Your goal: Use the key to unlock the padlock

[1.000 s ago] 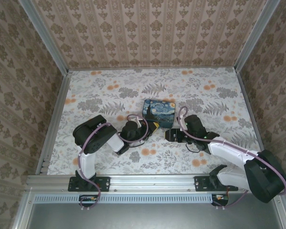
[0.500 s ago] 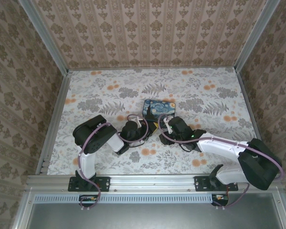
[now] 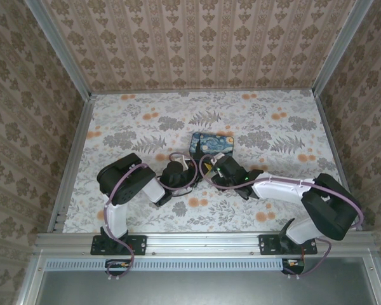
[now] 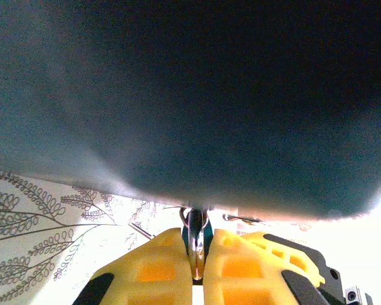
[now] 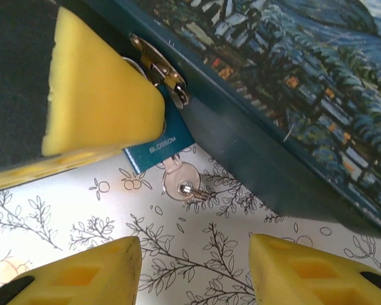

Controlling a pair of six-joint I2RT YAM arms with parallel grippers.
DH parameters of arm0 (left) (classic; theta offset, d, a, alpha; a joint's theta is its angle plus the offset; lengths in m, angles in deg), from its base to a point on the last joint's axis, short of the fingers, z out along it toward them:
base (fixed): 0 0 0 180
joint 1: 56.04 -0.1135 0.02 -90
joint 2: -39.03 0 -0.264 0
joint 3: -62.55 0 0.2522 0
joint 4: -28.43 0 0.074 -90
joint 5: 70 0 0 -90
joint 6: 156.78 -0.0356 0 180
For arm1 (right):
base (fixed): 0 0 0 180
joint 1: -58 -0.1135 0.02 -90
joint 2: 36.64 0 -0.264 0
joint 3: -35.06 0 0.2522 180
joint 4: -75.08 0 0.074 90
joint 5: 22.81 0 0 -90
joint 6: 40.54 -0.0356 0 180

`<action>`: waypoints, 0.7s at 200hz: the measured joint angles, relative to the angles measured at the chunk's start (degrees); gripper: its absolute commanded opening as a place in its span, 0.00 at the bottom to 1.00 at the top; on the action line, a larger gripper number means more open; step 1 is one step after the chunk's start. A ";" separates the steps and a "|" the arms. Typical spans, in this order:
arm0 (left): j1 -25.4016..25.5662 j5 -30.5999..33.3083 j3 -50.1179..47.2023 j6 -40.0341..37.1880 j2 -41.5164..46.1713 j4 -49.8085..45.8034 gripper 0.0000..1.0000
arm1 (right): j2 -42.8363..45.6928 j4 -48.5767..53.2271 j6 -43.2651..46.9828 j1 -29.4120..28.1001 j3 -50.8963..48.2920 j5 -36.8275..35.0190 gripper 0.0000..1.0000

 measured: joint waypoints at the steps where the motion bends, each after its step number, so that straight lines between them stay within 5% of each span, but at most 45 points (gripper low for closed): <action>1: 0.00 -0.02 0.00 0.00 0.00 0.00 0.00 | -0.09 0.00 0.02 -0.02 0.07 -0.04 0.48; 84: 0.00 -0.15 -0.09 0.00 0.00 0.02 0.00 | -4.81 -0.09 1.70 -0.81 3.63 -2.16 0.39; 140: -0.11 0.57 -0.24 0.00 0.00 0.02 0.00 | -8.07 0.44 1.81 -0.96 6.84 -2.86 0.12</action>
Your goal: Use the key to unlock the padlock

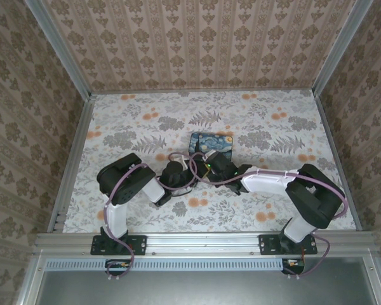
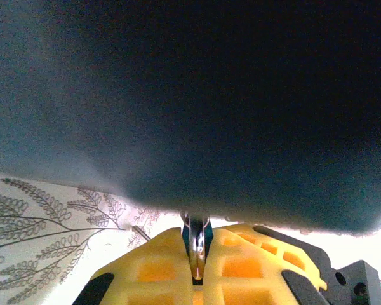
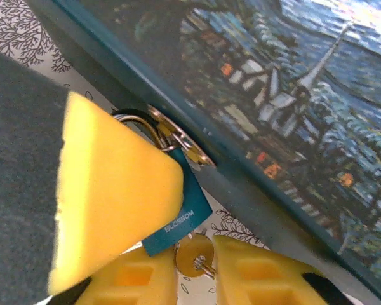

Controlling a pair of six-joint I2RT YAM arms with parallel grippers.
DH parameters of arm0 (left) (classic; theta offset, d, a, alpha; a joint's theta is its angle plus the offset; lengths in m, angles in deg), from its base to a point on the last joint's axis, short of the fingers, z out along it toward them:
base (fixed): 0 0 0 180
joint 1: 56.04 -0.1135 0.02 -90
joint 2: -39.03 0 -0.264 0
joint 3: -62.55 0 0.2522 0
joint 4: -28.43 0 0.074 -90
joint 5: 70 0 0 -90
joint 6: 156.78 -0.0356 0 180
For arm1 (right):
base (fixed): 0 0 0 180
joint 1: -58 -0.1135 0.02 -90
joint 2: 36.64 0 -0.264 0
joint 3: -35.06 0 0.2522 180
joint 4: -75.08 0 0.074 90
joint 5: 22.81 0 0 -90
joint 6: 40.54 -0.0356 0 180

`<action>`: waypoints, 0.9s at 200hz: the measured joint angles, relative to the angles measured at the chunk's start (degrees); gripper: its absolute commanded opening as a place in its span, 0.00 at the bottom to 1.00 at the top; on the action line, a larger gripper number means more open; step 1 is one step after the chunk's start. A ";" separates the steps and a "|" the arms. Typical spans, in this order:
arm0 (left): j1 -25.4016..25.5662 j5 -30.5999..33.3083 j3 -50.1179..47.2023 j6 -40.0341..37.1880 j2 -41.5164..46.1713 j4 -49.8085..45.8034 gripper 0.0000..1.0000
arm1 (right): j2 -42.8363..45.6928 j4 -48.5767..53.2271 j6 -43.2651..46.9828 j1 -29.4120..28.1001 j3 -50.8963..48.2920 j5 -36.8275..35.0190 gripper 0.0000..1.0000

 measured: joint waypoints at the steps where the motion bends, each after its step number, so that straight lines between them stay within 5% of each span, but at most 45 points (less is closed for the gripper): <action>1: -0.02 0.02 0.00 0.00 0.00 0.02 0.00 | -0.02 0.02 0.07 0.00 0.04 0.07 0.11; 16: -0.11 0.20 -0.24 -0.02 0.00 0.13 0.00 | -0.04 0.52 0.31 0.04 0.28 0.85 0.00; 87: -0.09 -0.07 -0.90 -0.28 0.00 0.85 0.00 | 2.67 -1.70 -5.20 8.85 -2.49 23.08 0.00; 120: -0.09 -0.37 -0.94 -0.26 0.00 1.18 0.00 | 4.50 -6.82 -11.02 12.57 -6.12 31.85 0.44; 180: -0.15 -0.35 -0.98 -0.26 0.00 1.18 0.00 | 12.00 -11.72 -16.61 15.39 -10.95 36.85 0.47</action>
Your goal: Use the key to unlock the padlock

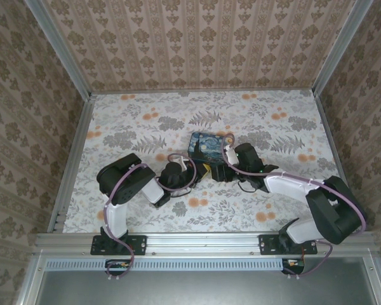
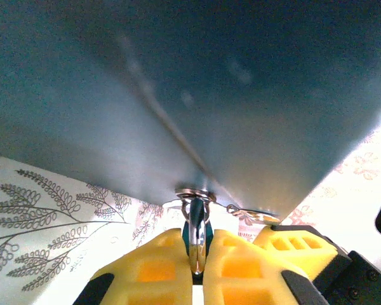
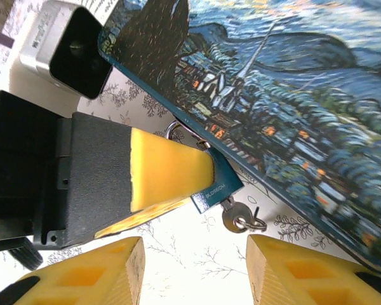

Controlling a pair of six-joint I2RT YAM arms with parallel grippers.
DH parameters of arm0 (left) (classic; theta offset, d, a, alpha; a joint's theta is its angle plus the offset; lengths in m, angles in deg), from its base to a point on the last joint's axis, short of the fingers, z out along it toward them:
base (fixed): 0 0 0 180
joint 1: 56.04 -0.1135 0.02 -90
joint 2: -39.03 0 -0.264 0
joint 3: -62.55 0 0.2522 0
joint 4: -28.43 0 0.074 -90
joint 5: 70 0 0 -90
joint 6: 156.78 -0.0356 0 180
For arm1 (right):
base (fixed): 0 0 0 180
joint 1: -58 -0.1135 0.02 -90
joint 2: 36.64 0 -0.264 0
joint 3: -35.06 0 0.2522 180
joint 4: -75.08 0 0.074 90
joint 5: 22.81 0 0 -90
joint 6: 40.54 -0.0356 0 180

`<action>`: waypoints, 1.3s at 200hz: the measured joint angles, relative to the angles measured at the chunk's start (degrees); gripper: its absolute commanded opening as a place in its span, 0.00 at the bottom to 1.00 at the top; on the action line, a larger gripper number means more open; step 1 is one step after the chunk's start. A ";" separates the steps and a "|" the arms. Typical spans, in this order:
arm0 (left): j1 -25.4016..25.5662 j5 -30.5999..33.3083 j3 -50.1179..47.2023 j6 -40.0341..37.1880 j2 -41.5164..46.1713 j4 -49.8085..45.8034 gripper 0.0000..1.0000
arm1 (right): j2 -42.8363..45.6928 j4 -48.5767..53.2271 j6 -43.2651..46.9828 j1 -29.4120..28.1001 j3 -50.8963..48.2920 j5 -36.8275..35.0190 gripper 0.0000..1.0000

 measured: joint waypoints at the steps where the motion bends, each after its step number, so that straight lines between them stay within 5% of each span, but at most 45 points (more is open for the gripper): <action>1: 0.00 0.00 0.00 0.00 0.00 0.00 0.00 | 0.15 0.00 -0.07 0.00 -0.07 0.02 0.47; 51: 0.00 -0.02 0.00 0.02 0.00 0.00 0.00 | 1.62 1.62 0.42 -0.22 -0.28 -1.40 0.45; 175: 0.00 -0.15 0.00 0.02 0.00 0.00 0.00 | -0.63 13.51 13.29 -12.57 5.27 -25.20 0.40; 260: 0.00 -0.15 0.00 0.02 0.00 -0.02 0.00 | -7.28 14.34 17.38 -16.61 8.37 -33.29 0.37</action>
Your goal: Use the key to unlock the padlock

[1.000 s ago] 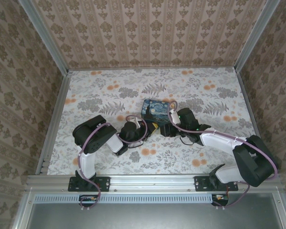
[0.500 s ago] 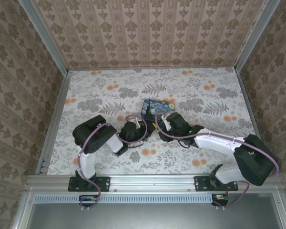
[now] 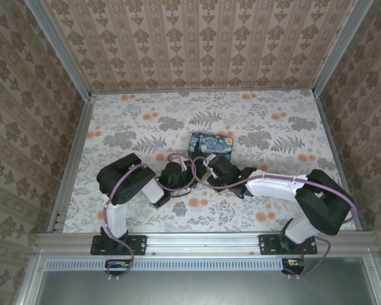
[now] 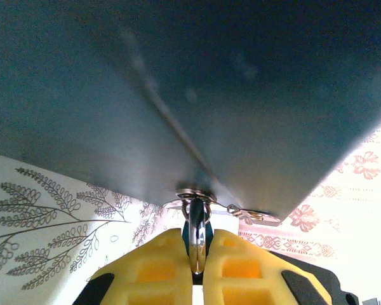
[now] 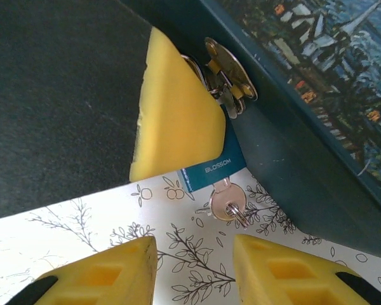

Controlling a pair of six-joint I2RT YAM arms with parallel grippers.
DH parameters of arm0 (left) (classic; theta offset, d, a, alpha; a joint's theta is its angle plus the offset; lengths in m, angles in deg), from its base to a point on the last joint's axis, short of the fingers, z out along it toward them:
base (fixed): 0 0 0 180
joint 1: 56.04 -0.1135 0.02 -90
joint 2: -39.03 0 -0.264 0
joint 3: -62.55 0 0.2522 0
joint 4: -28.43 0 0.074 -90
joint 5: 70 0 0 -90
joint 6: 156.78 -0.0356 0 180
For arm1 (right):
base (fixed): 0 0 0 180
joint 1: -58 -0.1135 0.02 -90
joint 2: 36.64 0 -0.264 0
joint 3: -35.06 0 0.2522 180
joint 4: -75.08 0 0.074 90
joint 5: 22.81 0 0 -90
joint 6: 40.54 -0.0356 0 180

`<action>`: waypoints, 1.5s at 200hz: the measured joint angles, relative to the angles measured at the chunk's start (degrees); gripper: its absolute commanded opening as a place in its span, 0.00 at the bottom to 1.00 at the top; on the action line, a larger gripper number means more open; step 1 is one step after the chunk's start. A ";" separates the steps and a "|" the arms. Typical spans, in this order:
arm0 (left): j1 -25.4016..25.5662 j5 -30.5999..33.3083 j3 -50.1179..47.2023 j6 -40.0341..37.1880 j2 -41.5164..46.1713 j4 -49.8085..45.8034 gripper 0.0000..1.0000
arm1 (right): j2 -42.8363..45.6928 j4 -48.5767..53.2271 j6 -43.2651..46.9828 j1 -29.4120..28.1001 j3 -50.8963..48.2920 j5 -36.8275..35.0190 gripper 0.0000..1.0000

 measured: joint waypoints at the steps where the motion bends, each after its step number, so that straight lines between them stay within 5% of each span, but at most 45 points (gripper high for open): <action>1: 0.00 0.00 0.00 0.00 0.00 0.00 0.00 | -0.02 0.00 0.02 0.00 0.02 -0.07 0.37; 113: 0.00 0.00 0.00 0.00 0.00 -0.09 0.00 | -4.26 -0.76 0.79 -0.09 2.97 -3.72 0.29; 177: 0.00 0.24 0.00 -0.02 -0.02 -0.31 0.00 | -4.35 -1.09 0.24 0.11 3.26 -2.93 0.00; 300: -0.07 1.49 -0.04 -0.02 -0.02 -0.24 0.00 | -3.17 -12.94 -21.31 14.64 -2.82 30.69 0.00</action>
